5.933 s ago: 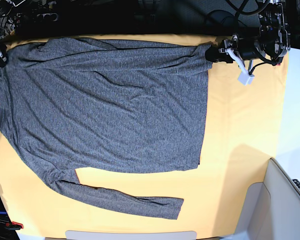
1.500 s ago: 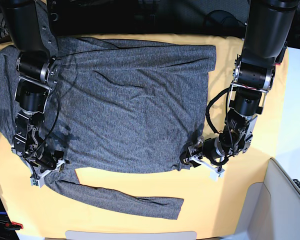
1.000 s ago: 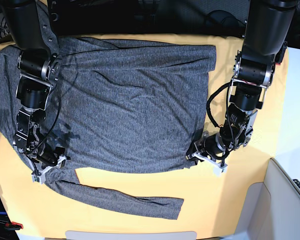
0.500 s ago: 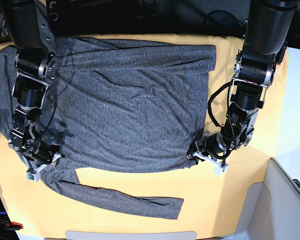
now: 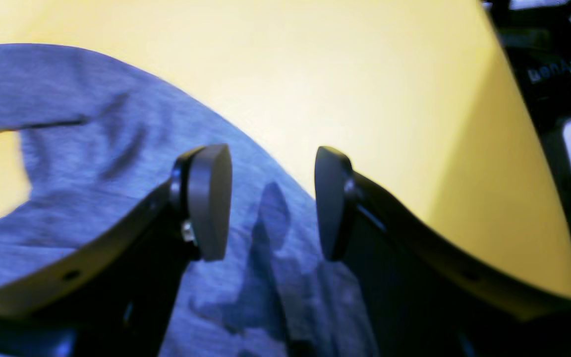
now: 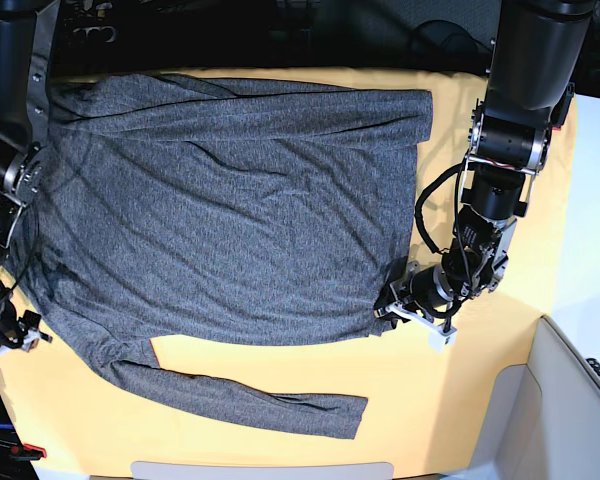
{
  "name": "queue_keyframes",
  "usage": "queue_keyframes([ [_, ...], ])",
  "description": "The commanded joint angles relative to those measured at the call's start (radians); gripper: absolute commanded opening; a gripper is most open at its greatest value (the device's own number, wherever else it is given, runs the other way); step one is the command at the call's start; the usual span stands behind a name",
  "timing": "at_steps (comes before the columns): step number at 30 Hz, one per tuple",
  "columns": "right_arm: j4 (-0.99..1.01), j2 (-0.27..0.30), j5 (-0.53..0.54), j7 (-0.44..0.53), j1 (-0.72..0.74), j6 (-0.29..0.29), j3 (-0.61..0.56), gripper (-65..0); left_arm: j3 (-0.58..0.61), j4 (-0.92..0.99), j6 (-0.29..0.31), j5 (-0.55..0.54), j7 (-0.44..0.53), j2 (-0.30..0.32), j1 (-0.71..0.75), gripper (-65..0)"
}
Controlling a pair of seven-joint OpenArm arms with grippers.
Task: Fold the T-shirt properly
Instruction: 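Pinch the edge with both grippers, right gripper sliding toward the collar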
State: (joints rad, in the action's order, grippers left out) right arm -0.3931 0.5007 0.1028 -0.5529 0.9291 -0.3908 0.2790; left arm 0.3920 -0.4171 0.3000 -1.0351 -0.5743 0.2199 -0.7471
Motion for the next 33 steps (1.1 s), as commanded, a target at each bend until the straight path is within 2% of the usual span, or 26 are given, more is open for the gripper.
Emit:
queue_keyframes([
  [1,0.007,0.020,0.007,0.050,0.037,-0.003,-0.001,-37.8,-0.001,-0.010,-0.006,0.009,-0.006,0.009,-0.022,-64.0],
  [7,0.113,0.059,0.005,0.178,-0.006,0.010,-0.002,-37.8,-0.001,-0.010,-0.006,0.009,-0.006,0.009,-0.022,-64.0],
  [10,0.118,0.066,0.005,0.218,-0.038,0.062,-0.002,-37.8,0.000,-0.010,-0.006,0.009,-0.006,0.009,-0.022,-64.0],
  [14,0.118,0.080,0.005,0.278,-0.074,0.092,-0.001,-37.8,0.000,-0.010,-0.006,0.009,-0.006,0.009,-0.021,-64.0],
  [18,0.118,0.083,0.005,0.310,-0.083,0.092,0.001,-37.9,0.000,-0.010,-0.006,0.009,-0.006,0.009,-0.021,-64.0],
  [23,0.118,0.066,0.012,0.411,-0.118,0.086,0.001,-38.0,0.000,-0.010,-0.006,0.009,-0.006,0.009,-0.021,-64.0],
  [29,0.116,0.029,0.012,0.423,-0.147,0.079,0.003,-38.0,0.000,-0.012,-0.006,0.009,-0.006,0.009,-0.004,-64.0],
  [33,0.116,0.008,0.013,0.420,-0.149,0.013,0.003,-37.9,0.000,-0.012,-0.006,0.009,-0.006,0.009,-0.002,-64.0],
])
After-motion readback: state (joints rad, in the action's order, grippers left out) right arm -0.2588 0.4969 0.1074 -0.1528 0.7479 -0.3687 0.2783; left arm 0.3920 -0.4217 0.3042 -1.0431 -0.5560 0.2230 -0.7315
